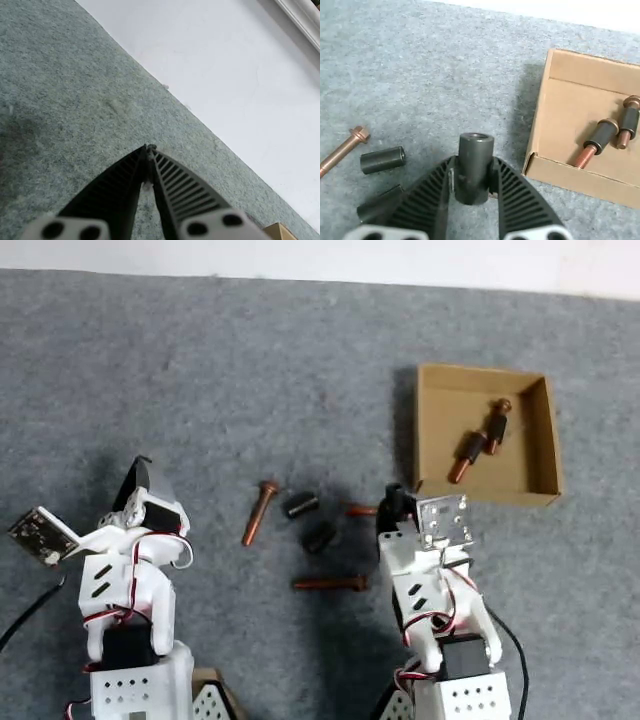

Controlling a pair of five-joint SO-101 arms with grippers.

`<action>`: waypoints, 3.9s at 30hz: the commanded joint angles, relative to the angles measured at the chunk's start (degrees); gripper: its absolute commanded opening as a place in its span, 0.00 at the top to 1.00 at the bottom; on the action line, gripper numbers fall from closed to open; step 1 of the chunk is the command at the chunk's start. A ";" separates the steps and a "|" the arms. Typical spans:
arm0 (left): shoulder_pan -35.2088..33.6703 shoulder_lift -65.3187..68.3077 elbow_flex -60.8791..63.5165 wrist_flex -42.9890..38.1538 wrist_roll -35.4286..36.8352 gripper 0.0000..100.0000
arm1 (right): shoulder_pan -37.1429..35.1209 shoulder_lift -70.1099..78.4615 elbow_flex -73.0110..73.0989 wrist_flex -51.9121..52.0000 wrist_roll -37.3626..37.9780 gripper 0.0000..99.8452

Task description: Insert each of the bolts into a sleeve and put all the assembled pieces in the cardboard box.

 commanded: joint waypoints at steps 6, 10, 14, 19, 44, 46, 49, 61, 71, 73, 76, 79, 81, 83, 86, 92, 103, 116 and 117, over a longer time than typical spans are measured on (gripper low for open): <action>-0.04 -0.66 1.10 0.09 -0.35 0.98 | 0.31 -1.36 3.74 -1.10 0.44 1.00; -0.04 -0.66 1.10 0.00 -0.35 0.98 | 0.31 -1.36 3.74 -1.10 0.44 1.00; -0.04 -0.66 1.10 0.00 -0.35 0.98 | 0.31 -1.36 3.74 -1.10 0.44 1.00; -0.04 -0.66 1.10 0.00 -0.35 0.98 | 0.31 -1.36 3.74 -1.10 0.44 1.00; -0.04 -0.66 1.10 0.00 -0.35 0.98 | 0.22 -1.36 3.74 -1.10 0.44 1.00; -0.04 -0.66 1.10 0.00 -0.35 0.98 | 0.22 -1.36 3.74 -1.10 0.44 1.00; -0.04 -0.66 1.10 0.00 -0.35 0.98 | 0.22 -1.36 3.82 -1.10 0.44 1.00; -0.04 -0.66 1.10 -0.09 -0.35 0.98 | 0.31 -1.36 4.09 -1.10 0.53 1.00; -0.04 -0.66 1.10 -0.09 -0.35 0.98 | 0.48 -1.36 4.18 -1.10 0.53 1.00; -0.04 -0.66 1.10 -0.09 -0.35 0.98 | 0.48 -1.36 4.18 -1.10 0.53 1.00; -0.04 -0.66 1.10 0.00 -0.35 0.98 | 0.40 -1.36 4.18 -1.10 0.53 1.00; -0.04 -0.66 1.10 0.00 -0.35 0.98 | 0.40 -1.36 4.18 -1.10 0.53 1.00; -0.04 -0.66 1.10 0.00 -0.35 0.98 | 0.40 -1.36 4.18 -1.10 0.53 1.00; -0.04 -0.66 1.10 0.00 -0.35 0.98 | 0.40 -1.36 4.18 -1.10 0.53 1.00; -0.04 -0.66 1.10 0.00 -0.35 0.98 | 0.40 -1.36 4.18 -1.10 0.53 1.00; -0.04 -0.66 1.10 0.00 -0.35 0.98 | 0.40 -1.36 4.18 -1.10 0.53 1.00; -0.04 -0.75 1.10 -0.18 -0.18 0.98 | 0.31 -1.36 4.18 -1.10 0.53 1.00; -7.25 -0.75 0.92 3.43 -8.53 0.98 | 0.22 -1.36 4.18 -1.19 0.53 1.00; -10.07 -0.92 0.57 4.75 -13.45 0.98 | 0.31 -1.36 4.18 -1.19 0.53 1.00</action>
